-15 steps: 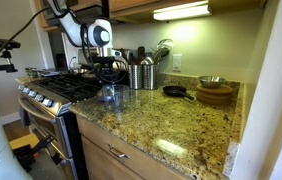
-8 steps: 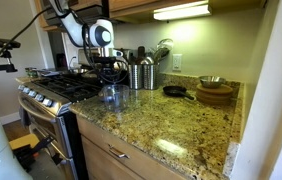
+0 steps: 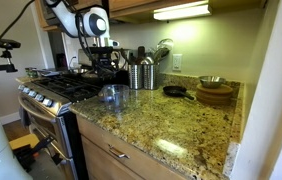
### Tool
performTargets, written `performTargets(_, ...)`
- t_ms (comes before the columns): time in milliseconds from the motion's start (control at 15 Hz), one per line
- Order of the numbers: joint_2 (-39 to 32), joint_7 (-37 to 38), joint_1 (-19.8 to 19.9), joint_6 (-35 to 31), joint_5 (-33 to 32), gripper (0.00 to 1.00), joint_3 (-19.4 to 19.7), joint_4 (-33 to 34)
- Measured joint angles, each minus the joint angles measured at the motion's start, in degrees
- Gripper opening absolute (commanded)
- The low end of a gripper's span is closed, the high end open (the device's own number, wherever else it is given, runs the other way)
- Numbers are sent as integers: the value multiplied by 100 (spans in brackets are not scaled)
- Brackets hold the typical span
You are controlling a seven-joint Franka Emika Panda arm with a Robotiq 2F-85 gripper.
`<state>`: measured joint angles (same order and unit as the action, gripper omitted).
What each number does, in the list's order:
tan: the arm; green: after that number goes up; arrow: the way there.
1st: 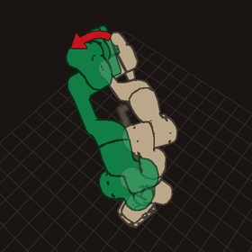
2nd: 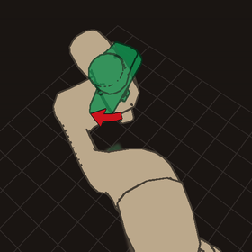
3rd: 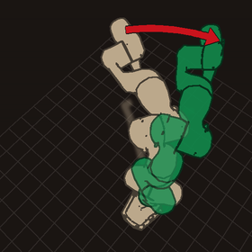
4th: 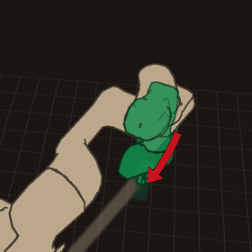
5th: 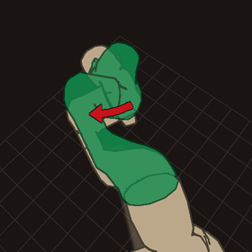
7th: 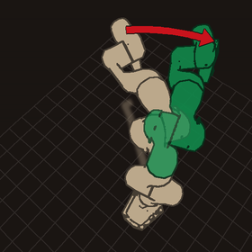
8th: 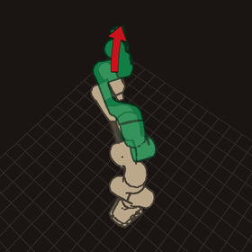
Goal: Pick up the grey lid from the glass cup, pick up the central part of the cup and put it on the countertop.
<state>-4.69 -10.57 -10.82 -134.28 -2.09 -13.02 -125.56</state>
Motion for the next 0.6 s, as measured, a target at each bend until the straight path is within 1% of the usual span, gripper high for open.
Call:
performTargets(200, 461, 65, 7, 553, 0, 100, 23, -20)
performTargets(400, 799, 85, 60, 999, 1, 100, 125, -22)
performTargets(467, 871, 100, 83, 1085, 1, 96, 179, -23)
performTargets(533, 916, 138, 121, 1152, -2, 80, 231, -25)
performTargets(600, 935, 181, 162, 1193, -2, 71, 288, -30)
